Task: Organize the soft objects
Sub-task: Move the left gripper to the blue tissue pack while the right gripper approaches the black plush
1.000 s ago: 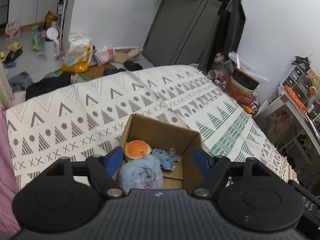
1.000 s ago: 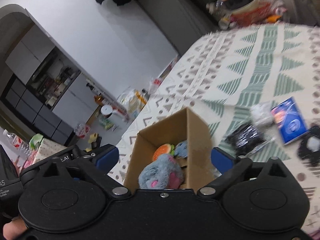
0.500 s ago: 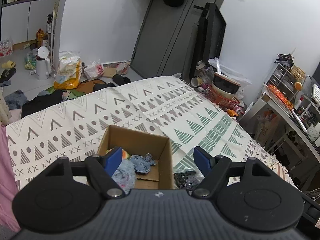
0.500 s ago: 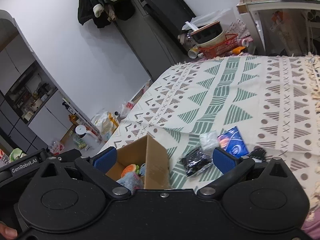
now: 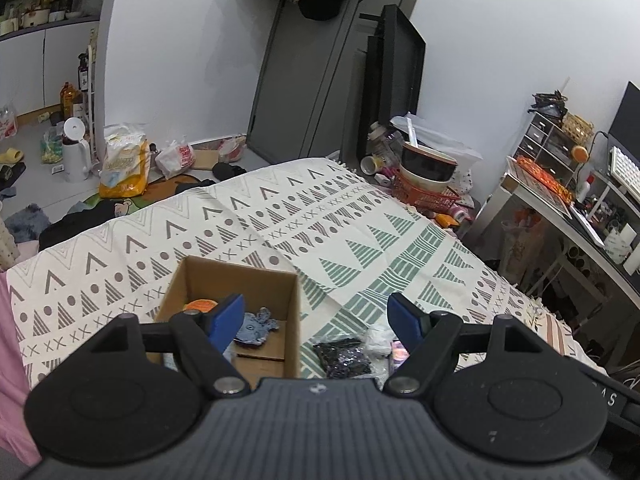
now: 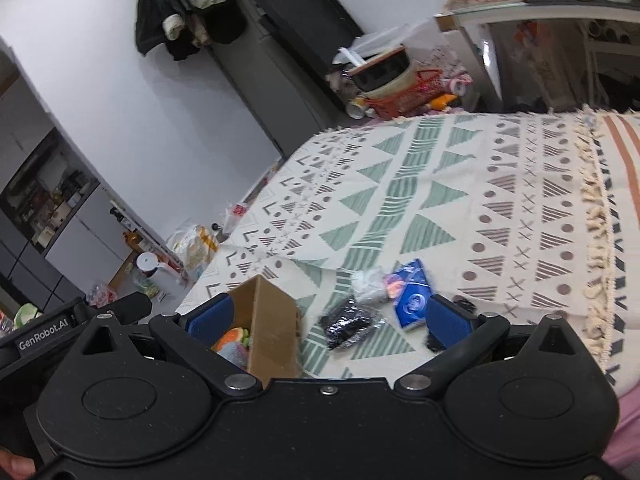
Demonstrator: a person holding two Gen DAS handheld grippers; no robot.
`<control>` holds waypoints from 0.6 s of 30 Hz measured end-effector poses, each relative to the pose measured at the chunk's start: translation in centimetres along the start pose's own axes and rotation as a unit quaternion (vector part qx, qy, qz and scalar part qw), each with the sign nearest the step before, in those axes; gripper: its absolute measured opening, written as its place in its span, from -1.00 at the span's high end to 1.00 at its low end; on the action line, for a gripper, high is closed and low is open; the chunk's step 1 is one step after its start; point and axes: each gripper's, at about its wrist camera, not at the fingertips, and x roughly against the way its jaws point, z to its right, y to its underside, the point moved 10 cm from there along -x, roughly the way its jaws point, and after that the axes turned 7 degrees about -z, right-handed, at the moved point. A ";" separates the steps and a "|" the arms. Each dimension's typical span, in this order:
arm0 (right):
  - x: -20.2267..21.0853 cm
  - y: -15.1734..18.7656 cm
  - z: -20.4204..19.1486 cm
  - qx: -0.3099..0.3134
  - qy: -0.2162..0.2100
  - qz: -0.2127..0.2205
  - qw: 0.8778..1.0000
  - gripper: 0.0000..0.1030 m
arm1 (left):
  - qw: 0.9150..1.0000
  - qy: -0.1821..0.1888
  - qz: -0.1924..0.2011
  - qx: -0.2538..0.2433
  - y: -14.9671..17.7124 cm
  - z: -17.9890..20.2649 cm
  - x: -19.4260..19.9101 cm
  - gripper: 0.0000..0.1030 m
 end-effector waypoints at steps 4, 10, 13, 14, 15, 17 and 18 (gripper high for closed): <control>0.2 0.0 1.8 -0.013 0.016 -0.006 1.000 -1.00 | 1.000 0.004 -0.004 -0.004 0.5 1.4 -0.5 -0.50; 0.5 -0.4 4.2 -0.041 0.023 -0.009 0.999 -1.00 | 1.000 0.006 -0.016 -0.009 1.5 3.2 -1.6 -0.49; 0.4 -0.4 5.3 -0.056 0.027 -0.011 0.998 -1.00 | 1.000 0.008 -0.023 -0.014 2.0 4.1 -2.4 -0.50; 0.3 -0.5 5.5 -0.061 0.027 -0.013 0.998 -1.00 | 1.000 0.009 -0.026 -0.015 2.1 4.4 -2.6 -0.49; 0.2 -0.5 5.9 -0.068 0.026 -0.015 0.997 -1.00 | 0.999 0.010 -0.028 -0.015 2.2 4.6 -2.9 -0.49; 0.0 -0.5 6.5 -0.080 0.027 -0.018 0.996 -1.00 | 0.999 0.012 -0.033 -0.016 2.4 5.0 -3.4 -0.49; -0.1 -0.5 6.8 -0.086 0.028 -0.019 0.996 -1.00 | 0.999 0.013 -0.036 -0.018 2.6 5.3 -3.6 -0.49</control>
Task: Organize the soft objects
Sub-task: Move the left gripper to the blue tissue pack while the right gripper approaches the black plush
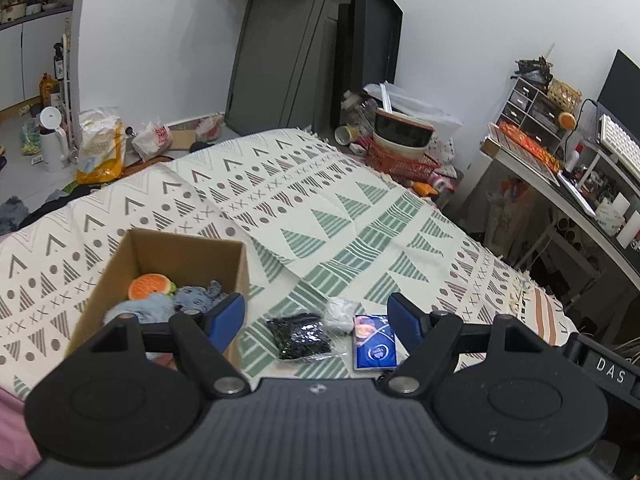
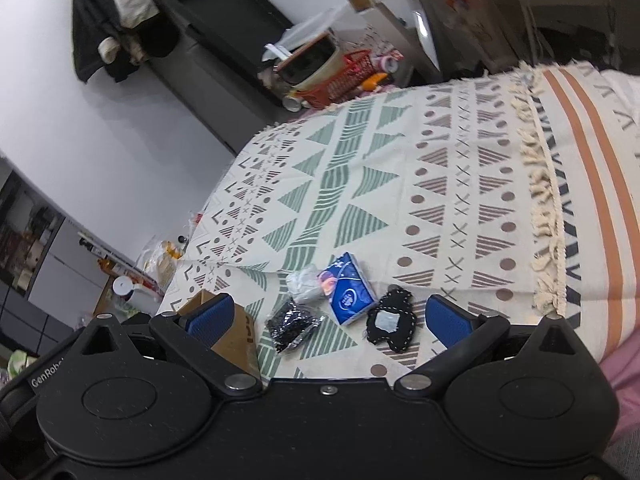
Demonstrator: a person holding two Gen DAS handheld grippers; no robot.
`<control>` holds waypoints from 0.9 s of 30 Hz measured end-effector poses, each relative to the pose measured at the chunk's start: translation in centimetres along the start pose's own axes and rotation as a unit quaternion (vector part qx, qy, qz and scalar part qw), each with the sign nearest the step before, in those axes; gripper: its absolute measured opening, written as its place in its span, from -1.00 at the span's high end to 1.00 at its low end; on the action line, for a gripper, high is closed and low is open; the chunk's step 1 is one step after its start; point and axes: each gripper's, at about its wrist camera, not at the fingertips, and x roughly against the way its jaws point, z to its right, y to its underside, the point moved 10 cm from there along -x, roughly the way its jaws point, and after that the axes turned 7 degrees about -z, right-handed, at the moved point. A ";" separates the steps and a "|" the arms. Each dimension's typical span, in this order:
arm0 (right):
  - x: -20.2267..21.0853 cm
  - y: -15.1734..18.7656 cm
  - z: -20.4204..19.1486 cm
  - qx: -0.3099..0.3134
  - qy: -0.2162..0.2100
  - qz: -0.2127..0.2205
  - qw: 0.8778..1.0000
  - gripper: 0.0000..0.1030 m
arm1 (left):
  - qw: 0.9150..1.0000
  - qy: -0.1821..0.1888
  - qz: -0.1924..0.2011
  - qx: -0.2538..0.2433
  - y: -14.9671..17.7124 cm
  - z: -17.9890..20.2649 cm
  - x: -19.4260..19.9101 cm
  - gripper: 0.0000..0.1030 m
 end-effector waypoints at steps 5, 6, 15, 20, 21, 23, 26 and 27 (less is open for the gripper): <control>-0.4 -0.2 1.3 -0.017 0.006 -0.003 1.000 -0.99 | 1.000 0.000 -0.013 -0.013 0.1 1.0 -1.3 -0.49; -0.4 -0.2 1.5 -0.017 0.002 -0.003 1.000 -0.99 | 1.000 0.000 -0.017 -0.016 0.2 1.2 -1.6 -0.49; -2.4 -0.3 2.9 -0.042 -0.008 -0.028 0.999 -0.79 | 0.998 0.013 -0.049 -0.022 0.5 2.4 -4.4 -0.49; -4.4 0.0 4.2 -0.071 -0.007 -0.055 0.996 -0.53 | 0.997 0.026 -0.070 -0.008 0.9 2.5 -6.7 -0.43; -4.8 0.1 4.4 -0.080 -0.009 -0.061 0.995 -0.51 | 0.997 0.028 -0.074 -0.006 1.1 2.5 -7.2 -0.43; -5.4 0.3 4.7 -0.094 -0.013 -0.069 0.993 -0.42 | 0.996 0.034 -0.082 -0.005 1.3 2.6 -8.2 -0.41; -6.7 0.8 5.2 -0.120 -0.022 -0.089 0.989 -0.21 | 0.994 0.044 -0.095 -0.004 1.7 3.0 -9.6 -0.34; -7.1 1.0 5.4 -0.128 -0.024 -0.094 0.987 -0.16 | 0.994 0.049 -0.100 -0.002 1.8 3.1 -10.1 -0.33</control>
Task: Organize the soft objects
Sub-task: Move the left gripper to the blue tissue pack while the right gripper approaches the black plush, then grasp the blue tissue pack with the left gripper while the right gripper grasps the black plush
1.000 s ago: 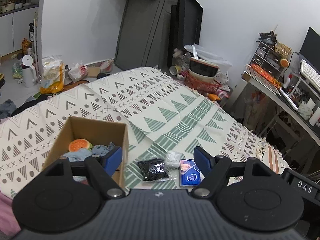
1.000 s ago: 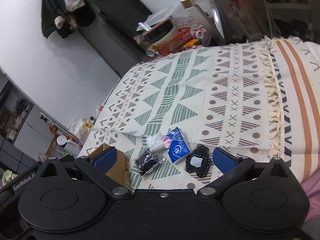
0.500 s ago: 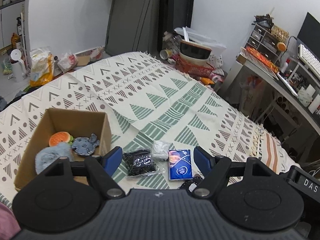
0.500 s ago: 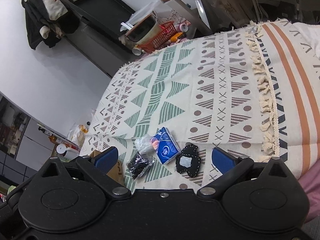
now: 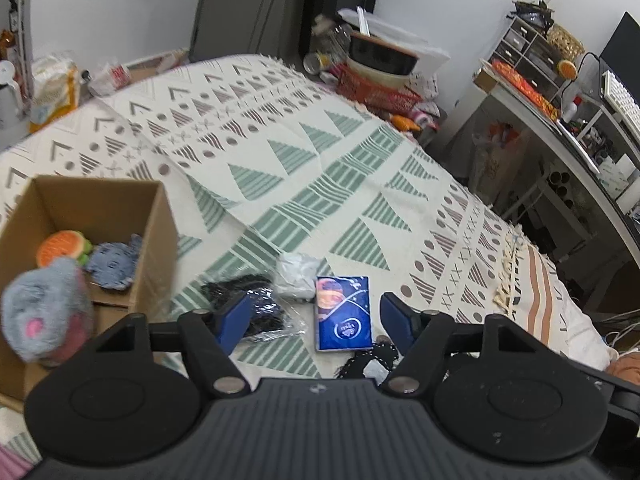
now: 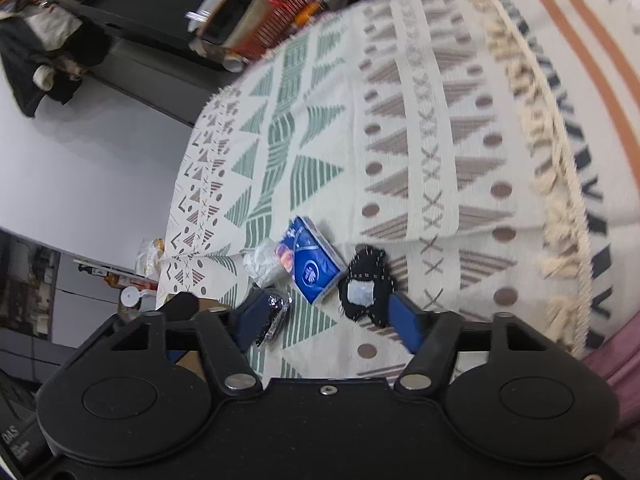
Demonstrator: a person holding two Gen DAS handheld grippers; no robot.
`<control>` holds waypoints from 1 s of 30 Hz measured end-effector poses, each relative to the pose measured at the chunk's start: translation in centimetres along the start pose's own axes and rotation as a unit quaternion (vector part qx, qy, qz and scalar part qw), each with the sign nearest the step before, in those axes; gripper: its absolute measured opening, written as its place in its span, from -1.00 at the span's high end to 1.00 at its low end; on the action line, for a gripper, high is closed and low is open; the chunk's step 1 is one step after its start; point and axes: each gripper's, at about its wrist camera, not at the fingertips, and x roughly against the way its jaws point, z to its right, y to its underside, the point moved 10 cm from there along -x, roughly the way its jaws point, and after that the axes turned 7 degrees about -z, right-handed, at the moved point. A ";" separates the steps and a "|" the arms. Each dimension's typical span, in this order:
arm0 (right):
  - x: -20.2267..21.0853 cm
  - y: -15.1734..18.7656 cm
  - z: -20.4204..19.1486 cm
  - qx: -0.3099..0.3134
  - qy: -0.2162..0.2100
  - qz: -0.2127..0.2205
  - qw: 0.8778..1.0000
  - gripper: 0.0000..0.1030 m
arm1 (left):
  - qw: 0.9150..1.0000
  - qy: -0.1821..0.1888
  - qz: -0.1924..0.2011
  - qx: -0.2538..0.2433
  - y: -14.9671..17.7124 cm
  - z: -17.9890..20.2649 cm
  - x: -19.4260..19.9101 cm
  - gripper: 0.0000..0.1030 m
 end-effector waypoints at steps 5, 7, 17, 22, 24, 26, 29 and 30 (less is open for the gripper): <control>-1.8 -0.2 1.3 -0.030 0.007 -0.016 0.999 0.09 | 0.999 0.020 -0.021 0.017 0.1 0.1 -2.4 -0.16; -2.5 -0.3 1.8 -0.039 0.014 -0.021 0.999 0.11 | 0.999 0.028 -0.032 0.028 0.2 0.0 -3.5 -0.15; -6.4 -0.5 3.3 -0.065 0.047 -0.054 0.995 0.11 | 0.995 0.054 -0.072 0.042 0.5 1.2 -8.4 -0.18; -7.9 -0.7 3.7 -0.073 0.057 -0.067 0.994 0.08 | 0.992 0.056 -0.098 0.053 0.4 1.5 -10.9 -0.23; -8.5 -0.6 3.7 -0.073 0.059 -0.073 0.993 0.07 | 0.991 0.059 -0.106 0.056 0.5 1.5 -11.7 -0.23; -8.9 -0.7 3.6 -0.069 0.061 -0.075 0.993 -0.05 | 0.990 0.057 -0.116 0.059 0.7 1.5 -12.6 -0.24; -9.4 -1.0 3.2 -0.053 0.068 -0.071 0.994 -0.13 | 0.988 0.053 -0.128 0.069 1.1 1.1 -13.7 -0.25; -9.6 -1.1 3.1 -0.049 0.069 -0.071 0.994 -0.15 | 0.988 0.054 -0.126 0.071 1.1 1.0 -13.9 -0.24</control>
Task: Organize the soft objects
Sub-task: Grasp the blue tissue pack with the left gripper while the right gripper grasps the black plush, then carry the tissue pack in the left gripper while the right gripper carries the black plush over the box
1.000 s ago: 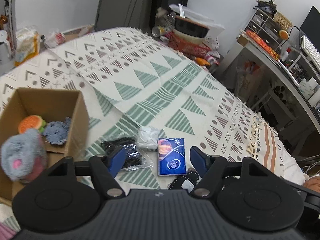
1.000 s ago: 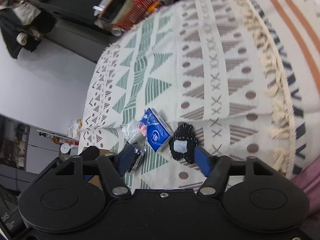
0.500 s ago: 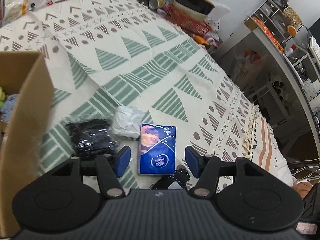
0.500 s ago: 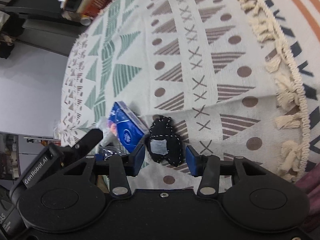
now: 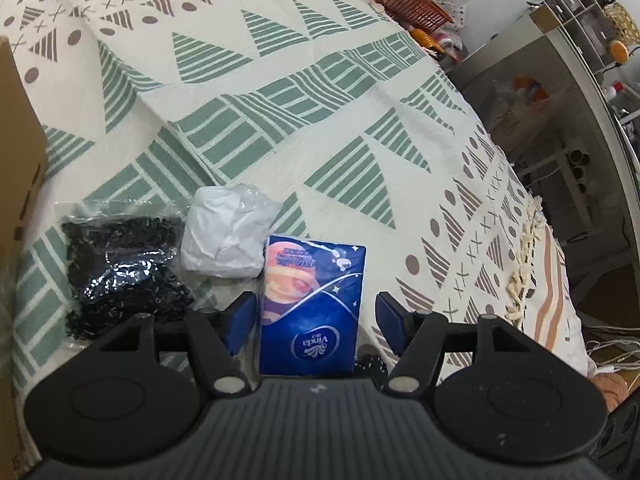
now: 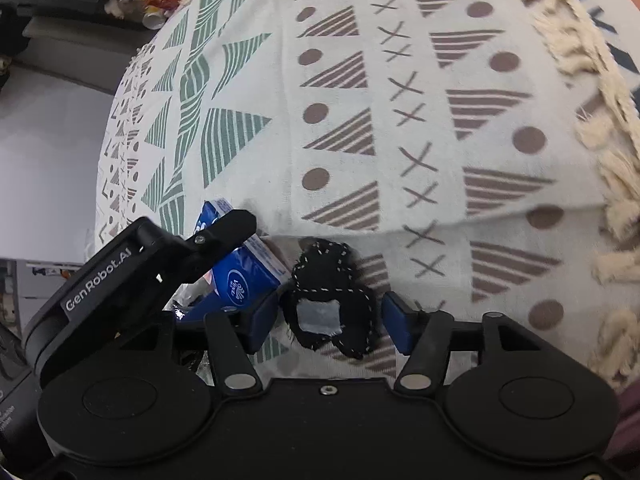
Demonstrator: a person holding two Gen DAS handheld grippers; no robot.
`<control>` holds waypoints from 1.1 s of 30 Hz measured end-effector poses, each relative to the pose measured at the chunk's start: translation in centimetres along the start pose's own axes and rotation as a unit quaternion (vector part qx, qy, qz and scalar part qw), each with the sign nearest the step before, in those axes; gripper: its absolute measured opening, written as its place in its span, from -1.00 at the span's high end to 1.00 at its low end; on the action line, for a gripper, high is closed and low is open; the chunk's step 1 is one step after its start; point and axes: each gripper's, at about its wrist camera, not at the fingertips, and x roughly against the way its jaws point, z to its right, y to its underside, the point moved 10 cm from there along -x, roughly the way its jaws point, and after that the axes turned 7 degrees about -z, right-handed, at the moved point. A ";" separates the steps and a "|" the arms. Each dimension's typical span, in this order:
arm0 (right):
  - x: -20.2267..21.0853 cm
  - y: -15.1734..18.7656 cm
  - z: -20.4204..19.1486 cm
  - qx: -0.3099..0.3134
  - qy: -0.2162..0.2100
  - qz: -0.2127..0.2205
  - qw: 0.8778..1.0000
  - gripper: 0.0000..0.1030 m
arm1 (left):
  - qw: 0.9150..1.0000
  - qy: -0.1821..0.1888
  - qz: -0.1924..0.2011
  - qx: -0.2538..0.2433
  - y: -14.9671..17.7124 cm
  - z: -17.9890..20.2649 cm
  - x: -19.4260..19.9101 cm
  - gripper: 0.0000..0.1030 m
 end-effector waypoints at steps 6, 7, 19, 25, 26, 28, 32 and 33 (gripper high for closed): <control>-0.5 -0.2 -0.3 0.035 0.033 0.020 0.999 0.28 | 1.000 -0.021 0.005 -0.006 0.0 -0.1 -0.2 -0.01; -0.5 -0.3 -0.3 0.034 0.031 0.022 0.999 0.31 | 1.000 -0.022 0.006 -0.006 0.0 -0.2 -0.2 0.02; 1.4 0.5 -0.8 0.055 0.025 0.050 0.997 0.38 | 0.999 -0.012 0.043 -0.012 0.3 0.9 4.0 0.06; 3.4 1.0 -1.9 0.077 0.004 0.074 0.994 0.38 | 0.996 -0.015 0.079 -0.027 0.2 2.0 7.9 0.06; 3.7 1.1 -2.2 0.083 0.002 0.079 0.993 0.38 | 0.996 -0.015 0.084 -0.028 0.3 2.1 8.5 0.06; 4.5 1.4 -2.8 0.100 -0.002 0.090 0.991 0.38 | 0.995 -0.020 0.095 -0.028 0.4 2.1 9.6 0.06; 5.5 1.8 -3.6 0.112 -0.012 0.098 0.989 0.38 | 0.992 -0.034 0.114 -0.028 0.8 1.6 11.8 0.06; 5.7 2.0 -3.9 0.117 -0.013 0.103 0.988 0.38 | 0.992 -0.038 0.120 -0.028 0.8 1.5 12.4 0.06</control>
